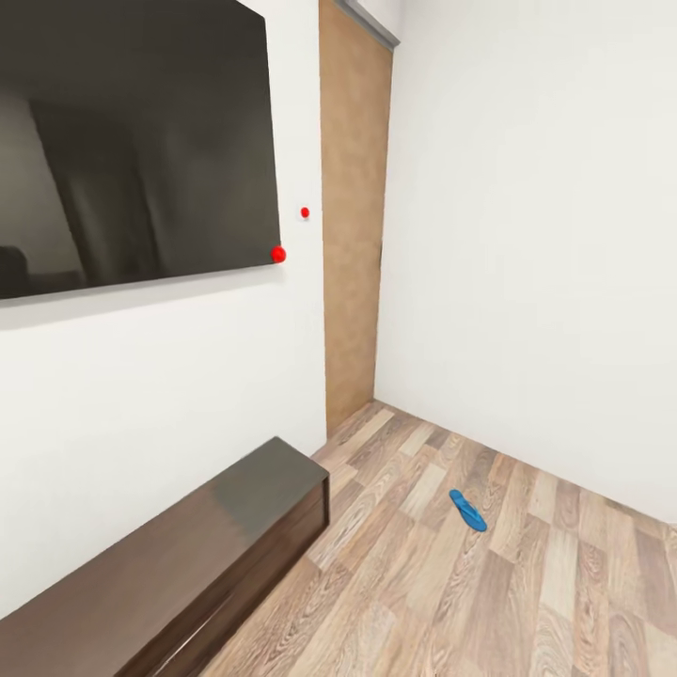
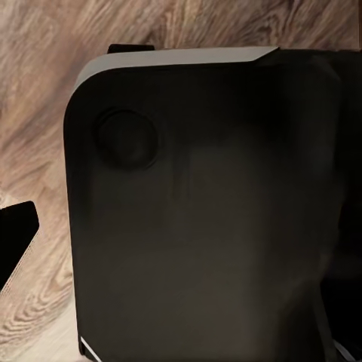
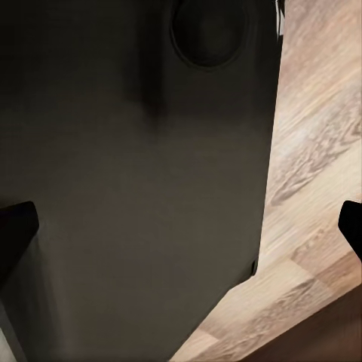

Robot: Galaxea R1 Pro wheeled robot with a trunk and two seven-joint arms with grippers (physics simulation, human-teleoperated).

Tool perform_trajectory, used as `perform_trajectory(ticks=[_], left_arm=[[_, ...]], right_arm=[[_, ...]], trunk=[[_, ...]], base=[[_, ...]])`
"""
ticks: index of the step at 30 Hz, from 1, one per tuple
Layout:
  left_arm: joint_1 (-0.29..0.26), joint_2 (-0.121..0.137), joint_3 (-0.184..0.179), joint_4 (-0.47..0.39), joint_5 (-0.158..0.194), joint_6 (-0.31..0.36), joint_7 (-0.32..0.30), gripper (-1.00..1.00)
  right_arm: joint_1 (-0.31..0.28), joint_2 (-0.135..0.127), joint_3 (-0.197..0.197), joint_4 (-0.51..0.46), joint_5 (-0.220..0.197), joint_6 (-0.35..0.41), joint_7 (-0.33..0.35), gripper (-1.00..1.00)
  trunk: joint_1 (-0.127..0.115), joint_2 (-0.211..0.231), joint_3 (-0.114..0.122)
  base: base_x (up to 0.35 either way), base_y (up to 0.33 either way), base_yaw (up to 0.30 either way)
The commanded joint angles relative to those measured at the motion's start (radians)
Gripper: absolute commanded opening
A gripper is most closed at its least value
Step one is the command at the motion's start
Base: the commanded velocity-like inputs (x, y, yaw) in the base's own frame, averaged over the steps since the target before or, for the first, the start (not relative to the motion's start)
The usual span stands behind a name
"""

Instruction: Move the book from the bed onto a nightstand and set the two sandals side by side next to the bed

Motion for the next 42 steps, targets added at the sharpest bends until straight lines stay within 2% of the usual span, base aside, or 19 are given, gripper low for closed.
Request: perform_trajectory(ticks=[1,20,42], left_arm=[[0.001,0.0,0.001,-0.001,0.001,-0.002,-0.001,1.0],[0.001,-0.001,0.0,-0.001,0.001,-0.002,-0.001,1.0],[0.001,-0.002,-0.001,0.0,0.001,-0.002,-0.001,1.0]], right_arm=[[0.0,0.0,-0.001,0.0,0.0,0.001,-0.001,1.0],[0.0,-0.001,-0.001,0.0,-0.001,0.002,0.0,1.0],[0.0,-0.001,-0.001,0.0,-0.001,0.002,0.0,1.0]], trunk=[[0.0,0.0,0.0],[0.0,0.0,0.004],[0.0,0.0,0.004]], base=[[0.0,0.0,-0.279],[0.0,0.0,-0.267],[0.0,-0.03,-0.212]])
